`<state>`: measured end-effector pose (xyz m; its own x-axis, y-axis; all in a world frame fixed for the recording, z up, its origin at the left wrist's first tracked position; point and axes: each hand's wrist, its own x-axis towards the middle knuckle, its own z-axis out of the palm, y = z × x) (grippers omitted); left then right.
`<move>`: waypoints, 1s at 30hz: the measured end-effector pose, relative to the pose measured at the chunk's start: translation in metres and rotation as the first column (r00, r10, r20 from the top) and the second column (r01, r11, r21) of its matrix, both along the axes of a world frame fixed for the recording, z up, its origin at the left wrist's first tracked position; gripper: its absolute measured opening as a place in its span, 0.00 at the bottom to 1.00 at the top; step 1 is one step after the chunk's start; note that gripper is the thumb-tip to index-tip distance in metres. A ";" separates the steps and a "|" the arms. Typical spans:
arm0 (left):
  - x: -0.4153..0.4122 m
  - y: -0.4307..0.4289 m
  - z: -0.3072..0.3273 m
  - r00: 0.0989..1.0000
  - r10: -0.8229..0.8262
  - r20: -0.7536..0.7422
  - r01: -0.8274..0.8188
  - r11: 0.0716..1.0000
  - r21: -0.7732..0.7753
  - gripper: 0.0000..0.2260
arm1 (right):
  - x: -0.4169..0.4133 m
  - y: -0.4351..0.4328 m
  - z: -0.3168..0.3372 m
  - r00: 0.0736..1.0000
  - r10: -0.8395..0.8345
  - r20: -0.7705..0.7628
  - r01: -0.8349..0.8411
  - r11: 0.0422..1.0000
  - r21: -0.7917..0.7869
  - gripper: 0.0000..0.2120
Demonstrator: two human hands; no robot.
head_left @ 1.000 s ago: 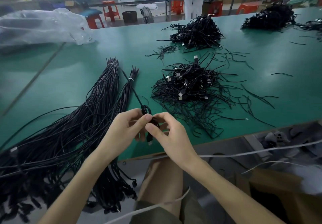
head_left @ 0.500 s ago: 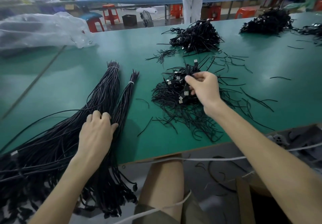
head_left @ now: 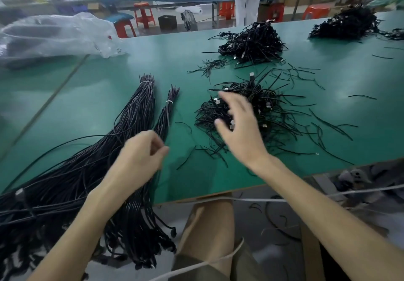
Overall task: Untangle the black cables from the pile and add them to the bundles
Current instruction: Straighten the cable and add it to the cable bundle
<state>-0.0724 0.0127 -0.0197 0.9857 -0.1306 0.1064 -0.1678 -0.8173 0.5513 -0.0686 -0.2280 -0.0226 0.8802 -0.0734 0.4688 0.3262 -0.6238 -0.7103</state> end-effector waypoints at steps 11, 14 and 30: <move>0.001 0.001 -0.006 0.921 -0.345 -0.182 0.235 0.863 -0.447 0.11 | -0.033 0.023 -0.021 0.890 0.405 -0.210 -0.404 0.913 0.050 0.07; -0.003 0.021 -0.016 0.798 -0.528 -0.290 0.342 0.794 -0.502 0.16 | -0.029 0.013 -0.019 0.947 0.295 -0.131 -0.272 0.948 0.167 0.10; 0.018 0.054 -0.012 0.881 -0.455 -0.131 -0.023 0.236 -0.972 0.10 | -0.002 -0.042 -0.024 0.929 -0.241 -0.281 0.368 0.526 0.767 0.13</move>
